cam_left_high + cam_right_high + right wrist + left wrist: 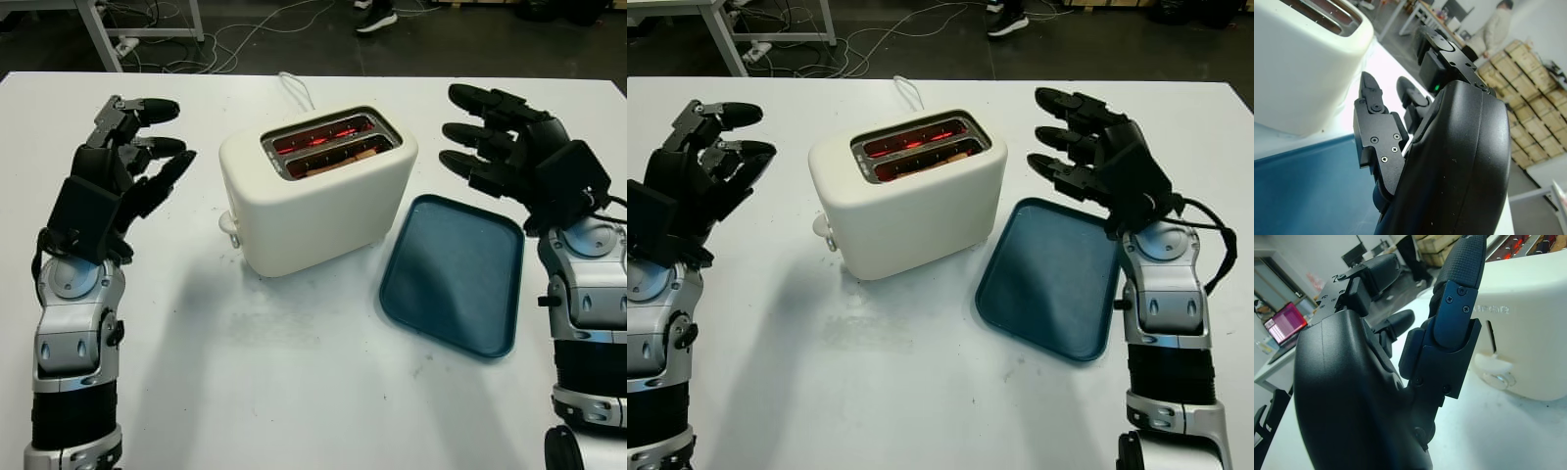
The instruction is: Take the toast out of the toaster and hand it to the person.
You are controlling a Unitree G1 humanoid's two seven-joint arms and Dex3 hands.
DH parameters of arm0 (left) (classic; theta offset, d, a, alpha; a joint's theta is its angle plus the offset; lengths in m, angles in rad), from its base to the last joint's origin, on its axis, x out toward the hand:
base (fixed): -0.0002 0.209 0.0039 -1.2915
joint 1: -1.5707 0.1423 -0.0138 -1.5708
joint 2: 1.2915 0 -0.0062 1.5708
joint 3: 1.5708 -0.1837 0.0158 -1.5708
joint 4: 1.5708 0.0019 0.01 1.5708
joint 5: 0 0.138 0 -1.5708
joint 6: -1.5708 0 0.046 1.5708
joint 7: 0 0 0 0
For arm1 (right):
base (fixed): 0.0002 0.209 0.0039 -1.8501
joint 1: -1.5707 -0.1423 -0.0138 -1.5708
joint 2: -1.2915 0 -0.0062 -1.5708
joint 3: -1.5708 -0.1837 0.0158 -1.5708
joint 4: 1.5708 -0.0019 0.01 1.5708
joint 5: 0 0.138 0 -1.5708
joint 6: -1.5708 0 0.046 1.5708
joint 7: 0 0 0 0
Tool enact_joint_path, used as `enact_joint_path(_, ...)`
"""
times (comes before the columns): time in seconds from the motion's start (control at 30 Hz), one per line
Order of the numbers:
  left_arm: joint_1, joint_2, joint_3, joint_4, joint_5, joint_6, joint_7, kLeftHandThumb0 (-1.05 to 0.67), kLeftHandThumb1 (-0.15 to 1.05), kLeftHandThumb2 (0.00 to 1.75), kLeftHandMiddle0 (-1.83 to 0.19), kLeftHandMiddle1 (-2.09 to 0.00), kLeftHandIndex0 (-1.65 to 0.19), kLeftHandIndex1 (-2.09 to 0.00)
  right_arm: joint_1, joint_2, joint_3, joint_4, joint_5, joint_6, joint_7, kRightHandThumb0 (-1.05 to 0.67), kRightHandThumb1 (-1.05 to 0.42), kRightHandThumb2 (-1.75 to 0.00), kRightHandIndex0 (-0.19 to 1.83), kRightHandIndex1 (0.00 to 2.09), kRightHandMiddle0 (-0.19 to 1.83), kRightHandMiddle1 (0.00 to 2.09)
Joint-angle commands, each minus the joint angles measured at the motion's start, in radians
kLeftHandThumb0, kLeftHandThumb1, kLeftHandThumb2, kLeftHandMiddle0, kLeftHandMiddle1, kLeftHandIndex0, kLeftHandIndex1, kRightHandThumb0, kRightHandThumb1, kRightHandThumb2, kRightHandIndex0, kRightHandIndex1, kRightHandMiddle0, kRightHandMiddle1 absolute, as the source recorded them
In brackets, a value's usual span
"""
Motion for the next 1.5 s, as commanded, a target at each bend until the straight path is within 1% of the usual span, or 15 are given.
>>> enact_joint_path(0.0,0.004,0.003,0.004,-0.009,-0.001,-0.004,0.006,-0.82,0.91,0.00,-0.14,-1.29,-0.16,-1.11,-0.008,-0.002,0.006,-0.005,0.001,-0.010,0.000,-0.01,-0.92,-0.13,0.51,0.29,0.55,0.01)
enact_joint_path(0.3,-0.003,0.008,0.001,-0.004,0.000,-0.002,0.000,-0.83,0.91,0.00,-0.15,-1.28,-0.17,-1.10,-0.012,-0.001,0.010,0.012,0.000,-0.029,-0.003,-0.01,-0.92,-0.11,0.53,0.30,0.56,0.02)
enact_joint_path(0.53,-0.003,0.001,0.000,-0.003,-0.003,-0.002,0.005,-0.82,0.90,0.00,-0.16,-1.28,-0.17,-1.10,-0.010,0.004,0.002,0.004,0.018,-0.006,-0.002,-0.04,-0.92,-0.11,0.52,0.29,0.56,0.01)
enact_joint_path(0.6,-0.003,0.000,0.000,-0.006,-0.004,0.003,0.006,-0.82,0.90,0.00,-0.15,-1.28,-0.17,-1.10,-0.010,0.001,0.005,0.014,0.011,-0.028,-0.004,-0.03,-0.92,-0.11,0.51,0.29,0.56,0.01)
enact_joint_path(0.8,-0.003,0.003,0.001,-0.005,-0.003,0.000,0.003,-0.83,0.91,0.00,-0.15,-1.27,-0.17,-1.10,-0.014,-0.003,0.010,0.015,0.002,-0.031,-0.005,-0.04,-0.92,-0.09,0.53,0.30,0.57,0.02)
enact_joint_path(0.97,-0.003,0.004,0.000,-0.002,0.001,-0.006,0.004,-0.83,0.91,0.00,-0.16,-1.27,-0.17,-1.09,-0.012,-0.014,0.017,0.004,-0.018,-0.018,-0.006,-0.05,-0.92,-0.09,0.53,0.30,0.57,0.01)
enact_joint_path(1.1,-0.002,0.003,0.000,-0.007,0.004,-0.002,0.008,-0.83,0.91,0.00,-0.16,-1.27,-0.18,-1.10,-0.014,0.001,0.006,-0.001,0.003,-0.003,-0.004,-0.02,-0.92,-0.11,0.52,0.29,0.56,0.00)
enact_joint_path(1.17,-0.002,0.001,0.001,-0.004,0.001,-0.003,0.008,-0.83,0.91,0.00,-0.16,-1.27,-0.18,-1.10,-0.013,-0.002,0.010,0.002,-0.006,-0.015,-0.007,-0.02,-0.92,-0.11,0.52,0.29,0.56,0.01)
enact_joint_path(1.37,0.001,0.001,0.001,-0.002,-0.002,-0.011,0.004,-0.83,0.91,0.00,-0.15,-1.28,-0.17,-1.09,-0.012,-0.012,0.017,-0.007,-0.024,-0.007,-0.007,-0.05,-0.92,-0.09,0.53,0.28,0.57,0.01)
enact_joint_path(1.47,0.000,0.000,0.001,-0.001,-0.003,-0.012,0.004,-0.81,0.91,0.00,-0.15,-1.28,-0.17,-1.09,-0.011,-0.007,0.014,-0.013,-0.018,0.003,-0.005,-0.04,-0.92,-0.10,0.53,0.28,0.56,0.00)
